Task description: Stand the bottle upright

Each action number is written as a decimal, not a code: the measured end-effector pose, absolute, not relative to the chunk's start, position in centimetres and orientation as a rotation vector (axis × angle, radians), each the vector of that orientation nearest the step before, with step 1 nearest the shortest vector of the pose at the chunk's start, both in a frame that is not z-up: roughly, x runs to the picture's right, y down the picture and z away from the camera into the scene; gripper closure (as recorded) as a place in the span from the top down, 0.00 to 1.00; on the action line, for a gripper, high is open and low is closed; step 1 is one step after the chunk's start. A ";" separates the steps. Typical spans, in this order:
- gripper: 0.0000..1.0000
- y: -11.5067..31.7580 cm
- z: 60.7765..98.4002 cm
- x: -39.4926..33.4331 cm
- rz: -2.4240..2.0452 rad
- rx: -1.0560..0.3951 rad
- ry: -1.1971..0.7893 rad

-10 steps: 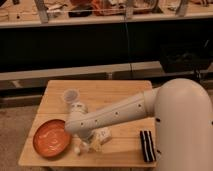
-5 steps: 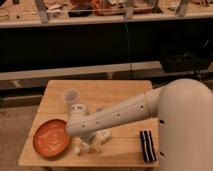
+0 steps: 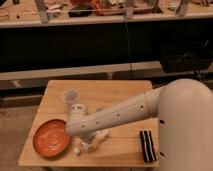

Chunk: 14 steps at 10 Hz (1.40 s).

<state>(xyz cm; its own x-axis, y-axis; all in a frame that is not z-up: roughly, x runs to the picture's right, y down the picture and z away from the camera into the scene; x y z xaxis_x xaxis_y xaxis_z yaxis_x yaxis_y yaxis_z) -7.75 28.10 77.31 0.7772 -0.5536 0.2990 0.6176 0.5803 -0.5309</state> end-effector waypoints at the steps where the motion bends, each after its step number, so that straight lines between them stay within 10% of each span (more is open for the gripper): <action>1: 0.01 28.0 77.3 -7.7 -0.684 -0.659 -0.108; 14: 0.00 18.7 68.5 10.9 -0.394 -0.395 -0.219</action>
